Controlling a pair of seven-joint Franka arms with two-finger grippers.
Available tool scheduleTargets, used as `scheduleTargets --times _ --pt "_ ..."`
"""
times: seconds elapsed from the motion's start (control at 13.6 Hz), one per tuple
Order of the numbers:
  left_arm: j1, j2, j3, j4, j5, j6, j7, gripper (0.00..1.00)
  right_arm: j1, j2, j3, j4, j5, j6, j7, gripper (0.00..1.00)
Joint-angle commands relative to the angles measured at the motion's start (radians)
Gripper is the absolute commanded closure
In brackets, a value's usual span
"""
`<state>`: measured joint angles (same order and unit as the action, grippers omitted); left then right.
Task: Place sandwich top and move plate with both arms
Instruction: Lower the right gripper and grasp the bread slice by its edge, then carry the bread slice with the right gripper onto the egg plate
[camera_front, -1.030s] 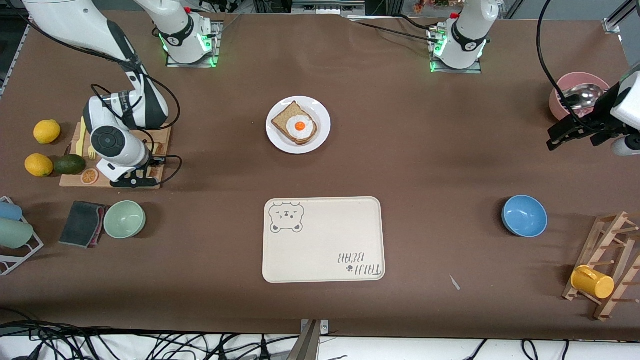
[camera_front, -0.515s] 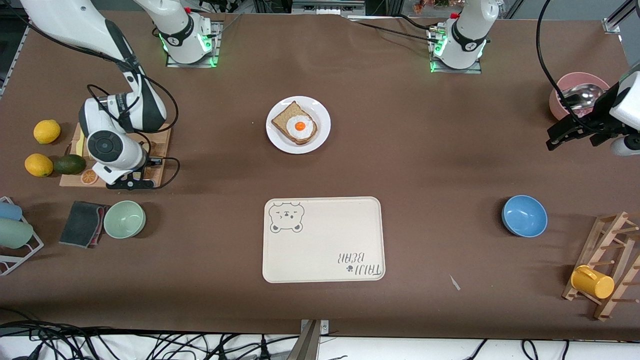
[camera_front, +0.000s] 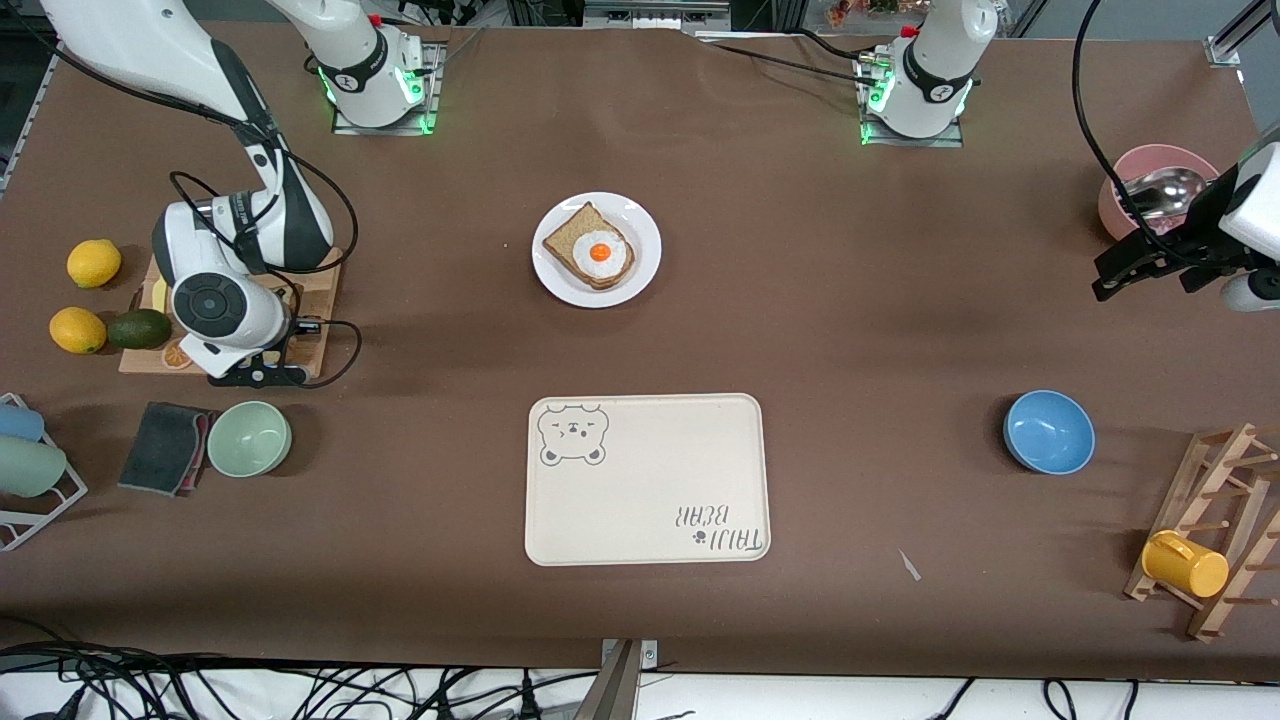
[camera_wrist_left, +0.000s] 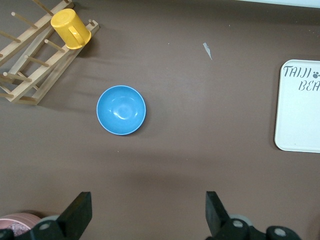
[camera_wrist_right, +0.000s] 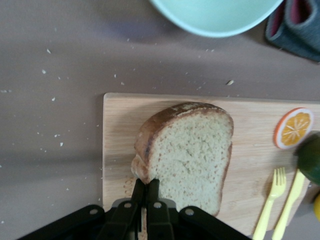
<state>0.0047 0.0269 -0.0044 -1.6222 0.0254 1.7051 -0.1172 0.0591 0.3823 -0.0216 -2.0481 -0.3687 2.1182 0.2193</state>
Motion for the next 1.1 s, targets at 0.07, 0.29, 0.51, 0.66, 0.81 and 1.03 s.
scheduleTargets --times 0.07,0.29,0.51,0.66,0.81,1.03 --pt "0.005 0.011 0.001 0.028 -0.025 -0.013 0.005 0.0 0.06 0.009 0.018 0.155 -0.001 -0.214 0.006 1.0" --pt "0.005 0.011 0.001 0.03 -0.025 -0.013 0.005 0.0 0.174 0.015 0.019 0.244 0.026 -0.314 0.015 1.0" --pt "0.005 0.011 0.001 0.03 -0.025 -0.013 0.005 0.0 0.28 0.015 0.019 0.296 0.086 -0.375 0.086 1.0" --pt "0.003 0.011 0.001 0.028 -0.025 -0.013 0.005 0.0 0.364 0.02 0.018 0.319 0.143 -0.406 0.197 1.0" --pt "0.003 0.011 0.001 0.03 -0.025 -0.013 0.005 0.0 0.447 0.02 0.019 0.324 0.224 -0.409 0.312 1.0" --pt "0.005 0.011 0.001 0.03 -0.025 -0.013 0.005 0.0 0.557 0.05 0.019 0.385 0.338 -0.408 0.51 1.0"
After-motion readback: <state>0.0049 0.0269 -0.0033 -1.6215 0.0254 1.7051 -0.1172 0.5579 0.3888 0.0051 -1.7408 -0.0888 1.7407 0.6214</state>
